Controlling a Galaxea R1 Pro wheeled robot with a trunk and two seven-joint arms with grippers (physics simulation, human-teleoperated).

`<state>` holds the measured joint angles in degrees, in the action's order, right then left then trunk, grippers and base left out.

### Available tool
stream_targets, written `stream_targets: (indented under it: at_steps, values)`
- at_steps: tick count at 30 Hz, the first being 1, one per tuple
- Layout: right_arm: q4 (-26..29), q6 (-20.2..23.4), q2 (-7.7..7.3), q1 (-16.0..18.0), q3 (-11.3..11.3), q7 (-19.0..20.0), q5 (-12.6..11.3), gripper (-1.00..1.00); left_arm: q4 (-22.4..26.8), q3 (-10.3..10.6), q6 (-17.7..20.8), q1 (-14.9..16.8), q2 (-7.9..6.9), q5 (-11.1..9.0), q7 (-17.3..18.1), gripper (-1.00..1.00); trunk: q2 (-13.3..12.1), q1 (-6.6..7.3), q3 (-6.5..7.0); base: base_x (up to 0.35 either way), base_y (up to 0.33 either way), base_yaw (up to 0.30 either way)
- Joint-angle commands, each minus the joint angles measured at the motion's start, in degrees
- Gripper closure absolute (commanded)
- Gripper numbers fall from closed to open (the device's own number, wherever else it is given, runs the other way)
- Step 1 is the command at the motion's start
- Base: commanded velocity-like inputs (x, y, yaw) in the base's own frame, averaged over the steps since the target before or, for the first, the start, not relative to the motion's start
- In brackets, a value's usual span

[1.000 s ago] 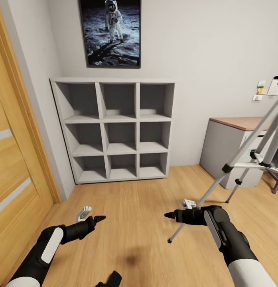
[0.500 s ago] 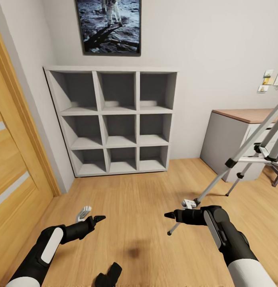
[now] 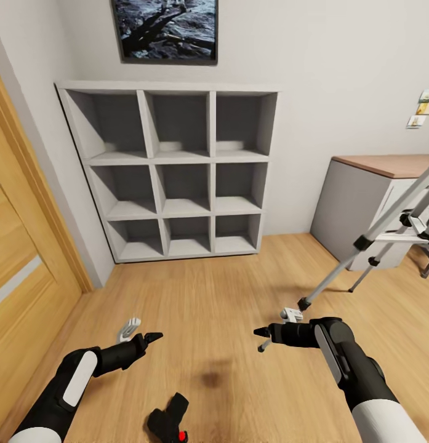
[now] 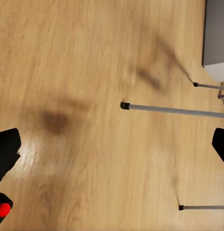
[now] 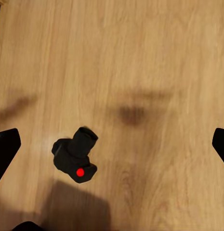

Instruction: Attach the digital camera to the camera tripod in the bedroom.

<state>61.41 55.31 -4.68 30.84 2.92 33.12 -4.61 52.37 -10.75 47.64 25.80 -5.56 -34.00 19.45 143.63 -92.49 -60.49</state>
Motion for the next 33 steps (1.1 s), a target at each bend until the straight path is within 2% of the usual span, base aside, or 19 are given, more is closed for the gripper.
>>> stream_targets:
  at_steps: [1, 33]
  values:
    - [0.03, 0.41, -0.01, 0.03, 0.06, -0.16, -0.49, -1.00, 0.01, -0.14, 0.35, 0.04, 0.02, 0.07, 0.24, -1.00, 0.04, -0.01, -0.28, 0.000, 0.000, 0.000]
    - [0.03, 0.33, 0.01, 0.01, -0.02, -0.15, -0.49, -1.00, 0.01, -0.07, 0.35, 0.04, -0.15, 0.07, 0.24, -1.00, 0.47, -0.84, -7.37, 0.000, 0.000, 0.000]
